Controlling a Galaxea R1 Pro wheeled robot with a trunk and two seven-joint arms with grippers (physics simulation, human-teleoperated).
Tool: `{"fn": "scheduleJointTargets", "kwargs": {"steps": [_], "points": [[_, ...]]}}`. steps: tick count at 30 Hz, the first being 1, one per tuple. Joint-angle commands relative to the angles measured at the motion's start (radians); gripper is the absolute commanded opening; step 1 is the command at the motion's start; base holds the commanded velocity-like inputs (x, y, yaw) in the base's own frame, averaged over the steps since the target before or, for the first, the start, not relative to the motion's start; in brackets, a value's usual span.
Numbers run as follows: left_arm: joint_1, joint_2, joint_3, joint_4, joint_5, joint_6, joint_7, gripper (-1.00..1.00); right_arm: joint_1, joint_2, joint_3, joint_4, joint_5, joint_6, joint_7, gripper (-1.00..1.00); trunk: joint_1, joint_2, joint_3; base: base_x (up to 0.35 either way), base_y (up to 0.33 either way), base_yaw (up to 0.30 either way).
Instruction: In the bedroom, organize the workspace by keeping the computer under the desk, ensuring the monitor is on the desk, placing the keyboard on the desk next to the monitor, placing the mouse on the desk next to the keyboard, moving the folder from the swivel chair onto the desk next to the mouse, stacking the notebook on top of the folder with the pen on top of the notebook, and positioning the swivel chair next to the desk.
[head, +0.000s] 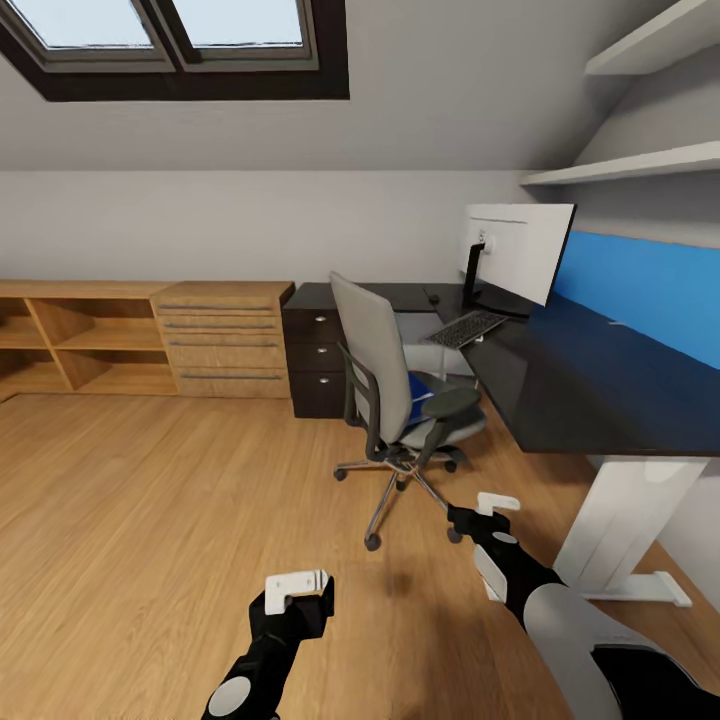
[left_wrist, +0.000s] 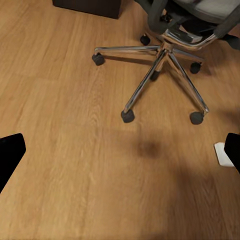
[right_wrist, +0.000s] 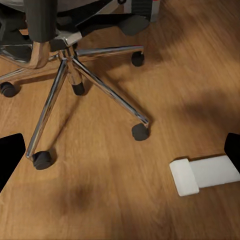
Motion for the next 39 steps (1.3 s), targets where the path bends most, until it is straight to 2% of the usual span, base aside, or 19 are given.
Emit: {"fn": "scheduleJointTargets", "kwargs": {"steps": [1, 13, 18, 19, 26, 39], "points": [[0.000, 0.000, -0.001, -0.001, 0.011, 0.003, 0.008, 1.00, -0.001, 0.001, -0.003, 0.001, -0.011, -0.006, 0.001, 1.00, 0.004, -0.008, -0.004, 0.000, 0.000, 0.000], [0.000, 0.002, 0.012, -0.002, 0.010, 0.002, 0.009, 1.00, -0.001, 0.000, -0.003, 0.000, -0.011, -0.007, 0.004, 1.00, 0.050, -0.092, -0.042, 0.000, 0.000, 0.000], [0.000, 0.002, 0.012, -0.002, 0.012, 0.002, 0.047, 1.00, 0.000, -0.001, -0.003, 0.001, -0.011, -0.008, 0.004, 1.00, 0.069, -0.127, -0.057, 0.000, 0.000, 0.000], [0.000, 0.001, 0.009, -0.002, 0.014, 0.002, 0.105, 1.00, 0.001, -0.001, -0.003, 0.002, -0.011, -0.019, 0.004, 1.00, 0.069, -0.127, -0.057, 0.000, 0.000, 0.000], [0.000, 0.001, 0.009, 0.001, 0.013, 0.004, 0.112, 1.00, 0.001, -0.001, -0.003, 0.007, -0.008, -0.052, 0.002, 1.00, 0.069, -0.127, -0.057, 0.000, 0.000, 0.000], [0.000, 0.002, 0.009, 0.003, 0.012, 0.006, 0.113, 1.00, 0.001, -0.002, -0.004, 0.011, -0.008, -0.074, -0.003, 1.00, 0.069, -0.127, -0.057, 0.243, 0.000, 0.000]]}}
